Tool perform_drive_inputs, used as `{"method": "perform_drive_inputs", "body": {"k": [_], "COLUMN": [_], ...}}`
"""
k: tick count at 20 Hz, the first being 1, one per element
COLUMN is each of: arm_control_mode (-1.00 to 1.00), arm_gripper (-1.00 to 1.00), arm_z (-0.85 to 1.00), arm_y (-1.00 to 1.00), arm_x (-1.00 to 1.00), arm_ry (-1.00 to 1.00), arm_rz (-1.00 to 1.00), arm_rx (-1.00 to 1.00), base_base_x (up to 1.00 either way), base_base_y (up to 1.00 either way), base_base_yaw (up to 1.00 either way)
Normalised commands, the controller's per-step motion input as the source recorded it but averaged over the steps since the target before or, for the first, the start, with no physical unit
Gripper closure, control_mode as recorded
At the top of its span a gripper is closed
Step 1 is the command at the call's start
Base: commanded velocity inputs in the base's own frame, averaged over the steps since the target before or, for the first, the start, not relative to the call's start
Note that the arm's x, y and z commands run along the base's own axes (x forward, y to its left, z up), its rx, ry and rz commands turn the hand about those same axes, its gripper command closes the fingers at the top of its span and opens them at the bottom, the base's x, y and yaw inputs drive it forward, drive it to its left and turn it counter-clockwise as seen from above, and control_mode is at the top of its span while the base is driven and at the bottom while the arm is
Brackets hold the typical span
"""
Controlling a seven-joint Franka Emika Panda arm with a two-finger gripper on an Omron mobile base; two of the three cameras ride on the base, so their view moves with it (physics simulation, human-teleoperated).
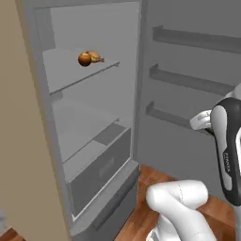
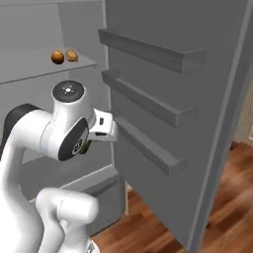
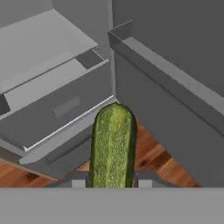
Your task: Open the fridge, remove the orange, squash, and chicken drumstick, and place them on any counter.
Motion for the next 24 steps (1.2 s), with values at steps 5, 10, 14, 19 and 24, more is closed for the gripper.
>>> {"method": "perform_drive_inputs", "body": {"k": [5, 10, 14, 19, 24], "arm_control_mode": [1.00, 1.00, 1.00, 1.00, 1.00], "arm_gripper": [1.00, 1.00, 1.00, 1.00, 1.00], "arm_z": [0.00, 0.00, 0.00, 0.00, 0.00], "arm_y": [0.00, 0.00, 0.00, 0.00, 0.00], "arm_x": [0.00, 0.00, 0.00, 0.00, 0.00], "arm_ry": [0.00, 0.00, 0.00, 0.00, 0.00], "arm_rz": [0.00, 0.00, 0.00, 0.00, 0.00], "arm_rx": [0.00, 0.00, 0.00, 0.00, 0.00], "base_base_x": [-0.87, -0.85, -0.62, -0.20, 0.26], "base_base_y": [0.16, 0.09, 0.00, -0.09, -0.28], "base_base_yaw": [-0.80, -0.78, -0.77, -0.70, -0.50]}}
